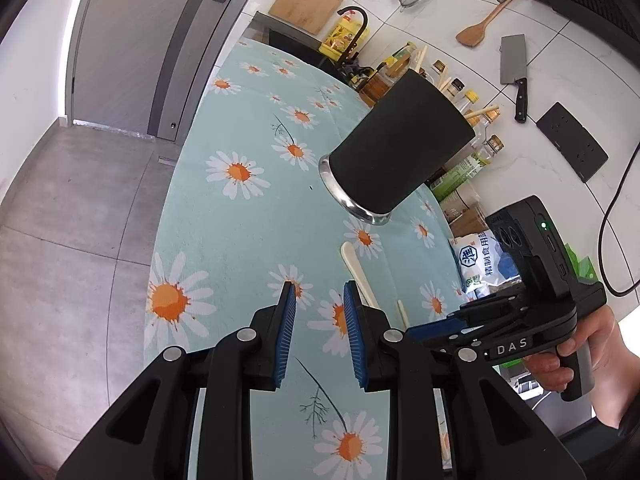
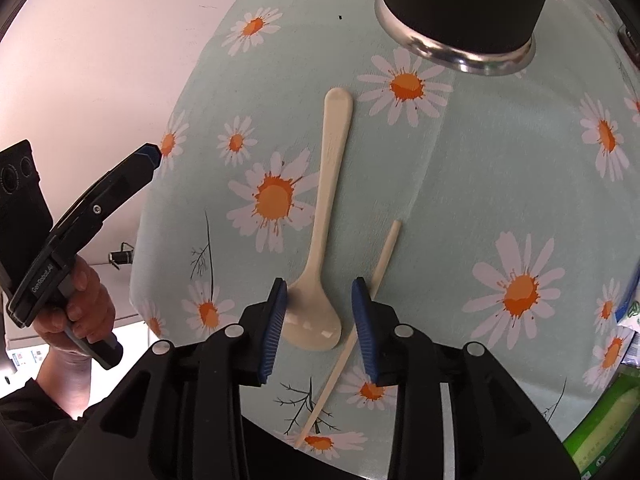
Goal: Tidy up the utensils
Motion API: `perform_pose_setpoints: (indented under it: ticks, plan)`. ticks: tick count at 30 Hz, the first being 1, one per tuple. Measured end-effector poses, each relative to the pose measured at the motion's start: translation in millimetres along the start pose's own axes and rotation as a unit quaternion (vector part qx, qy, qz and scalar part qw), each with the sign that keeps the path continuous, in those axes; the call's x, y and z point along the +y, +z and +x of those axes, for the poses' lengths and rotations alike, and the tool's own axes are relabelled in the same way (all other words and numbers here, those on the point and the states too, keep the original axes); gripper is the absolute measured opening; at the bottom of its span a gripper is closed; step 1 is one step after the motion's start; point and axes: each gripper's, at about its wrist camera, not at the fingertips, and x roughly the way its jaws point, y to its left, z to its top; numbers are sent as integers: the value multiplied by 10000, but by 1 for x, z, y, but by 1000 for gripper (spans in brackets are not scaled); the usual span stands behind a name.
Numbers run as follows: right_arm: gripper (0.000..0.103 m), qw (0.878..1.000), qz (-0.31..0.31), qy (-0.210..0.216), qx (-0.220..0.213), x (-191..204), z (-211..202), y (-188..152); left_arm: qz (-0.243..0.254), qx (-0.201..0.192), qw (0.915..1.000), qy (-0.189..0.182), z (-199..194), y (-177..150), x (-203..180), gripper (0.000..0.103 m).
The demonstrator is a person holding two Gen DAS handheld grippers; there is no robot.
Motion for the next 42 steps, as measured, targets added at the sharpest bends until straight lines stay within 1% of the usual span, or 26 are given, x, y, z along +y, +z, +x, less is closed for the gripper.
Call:
perform_pose_setpoints:
  ticks: [1, 3, 5, 6, 7, 8, 10, 11, 15, 18, 22, 25, 32, 37, 38, 39, 40, 42]
  plan:
    - [35, 10000, -1, -81, 18, 2, 0, 3, 3, 3, 10000, -31, 0, 1, 1, 24]
    - [35, 9992, -68, -379, 61, 13, 3, 7, 17, 2, 9999, -108, 1, 4, 2, 24]
    - [34, 9966, -176, -797, 127, 26, 6, 9, 51, 13, 9998, -190, 1, 6, 3, 24]
    - [31, 9942, -154, -1058, 126, 33, 8, 9, 75, 21, 9997, -232, 1, 8, 3, 24]
    - [25, 9908, -236, -1325, 114, 40, 9, 8, 100, 27, 9996, -257, 1, 9, 4, 24]
    - [22, 9868, -337, -1581, 98, 46, 11, 6, 136, 28, 9995, -285, 0, 10, 4, 24]
    - [13, 9850, -292, -1698, 88, 51, 12, 5, 172, 22, 9992, -348, 0, 12, 6, 24]
    - [12, 9843, -259, -1743, 89, 53, 12, 5, 168, 27, 9991, -376, 0, 13, 7, 24]
    - [10, 9872, 55, -1590, 74, 45, 6, 8, 178, 88, 9987, -470, 0, 18, 14, 24]
    - [9, 9908, 359, -1303, 33, 36, -2, 10, 214, 156, 9984, -492, 1, 21, 18, 24]
    - [9, 9929, 649, -986, -173, 27, -18, 8, 299, 238, 9980, -507, 3, 24, 18, 24]
    - [9, 9932, 806, -759, -352, 13, -38, 4, 364, 313, 9975, -519, 7, 25, 14, 24]
    - [8, 9920, 1052, -272, -649, -13, -71, -12, 603, 541, 9953, -531, 24, 17, -16, 24]
    - [8, 9902, 1144, 72, -795, -52, -98, -30, 645, 679, 9944, -491, 36, 6, -38, 24]
    - [8, 9899, 1148, 103, -829, -47, -97, -38, 638, 717, 9942, -485, 38, 4, -42, 24]
    - [8, 9891, 1169, 176, -878, -51, -101, -43, 634, 774, 9939, -468, 42, 1, -48, 24]
    - [8, 9886, 1185, 236, -902, -44, -97, -50, 644, 805, 9937, -444, 44, -1, -52, 24]
    - [8, 9875, 1187, 315, -986, -54, -108, -57, 662, 916, 9928, -390, 51, -8, -63, 24]
